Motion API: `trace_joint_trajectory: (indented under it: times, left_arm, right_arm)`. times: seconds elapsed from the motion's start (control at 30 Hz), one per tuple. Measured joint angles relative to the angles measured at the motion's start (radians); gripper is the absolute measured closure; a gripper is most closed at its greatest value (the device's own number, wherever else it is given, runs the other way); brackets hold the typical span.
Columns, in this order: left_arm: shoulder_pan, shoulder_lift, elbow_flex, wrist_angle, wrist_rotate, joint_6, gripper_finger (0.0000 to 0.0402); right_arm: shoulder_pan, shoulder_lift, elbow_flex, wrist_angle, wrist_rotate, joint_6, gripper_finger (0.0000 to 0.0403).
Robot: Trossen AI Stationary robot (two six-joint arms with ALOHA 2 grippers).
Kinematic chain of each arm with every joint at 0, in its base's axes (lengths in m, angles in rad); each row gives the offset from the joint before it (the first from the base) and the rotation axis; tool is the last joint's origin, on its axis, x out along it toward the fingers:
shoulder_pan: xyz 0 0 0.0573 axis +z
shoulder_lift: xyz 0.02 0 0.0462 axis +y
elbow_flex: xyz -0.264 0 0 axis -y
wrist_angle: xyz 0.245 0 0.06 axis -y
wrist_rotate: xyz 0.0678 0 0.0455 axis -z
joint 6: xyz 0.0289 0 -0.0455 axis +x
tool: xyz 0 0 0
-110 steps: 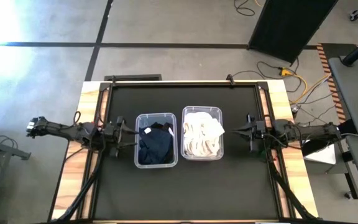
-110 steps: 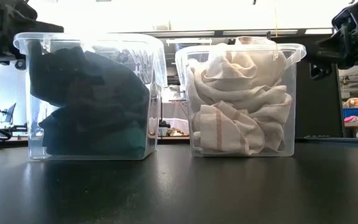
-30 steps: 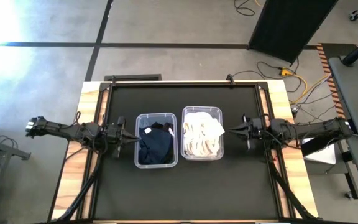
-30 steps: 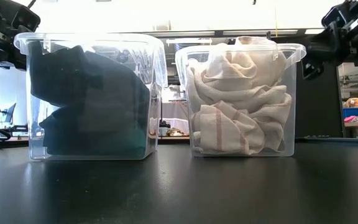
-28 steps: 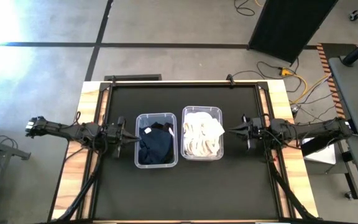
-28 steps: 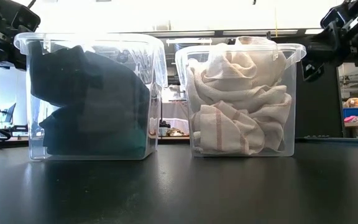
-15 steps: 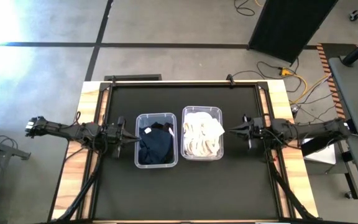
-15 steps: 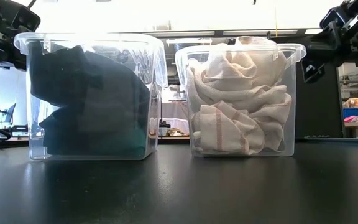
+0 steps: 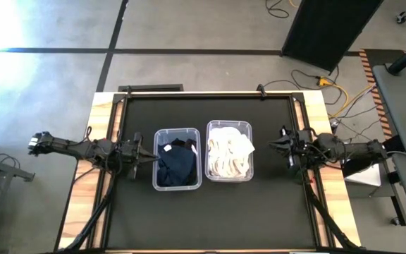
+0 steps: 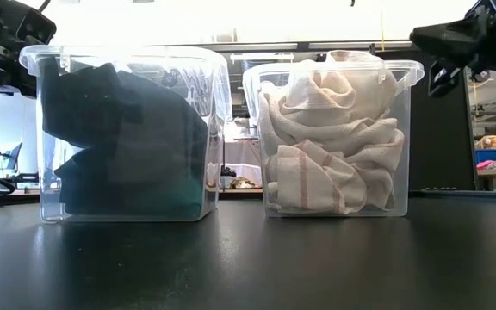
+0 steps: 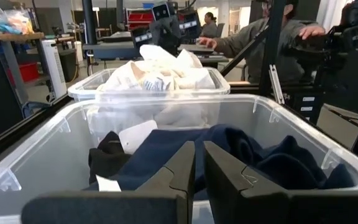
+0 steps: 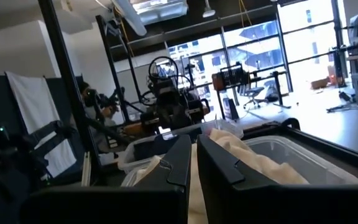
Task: Sort towels by color in basket
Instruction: Return to Home Position
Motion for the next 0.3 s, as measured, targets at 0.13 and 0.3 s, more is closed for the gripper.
trace_joint_trajectory:
  times: [0.13, 0.3]
  left_arm:
    - [0.0, 0.008, 0.0, 0.0, -0.001, 0.0, 0.0384]
    - [0.0, 0.014, 0.0, 0.002, -0.001, 0.0, 0.0384]
  right_arm:
    - [0.0, -0.001, 0.0, -0.015, 0.0, 0.0, 0.0383]
    - [0.0, -0.001, 0.0, -0.013, 0.0, 0.001, 0.0385]
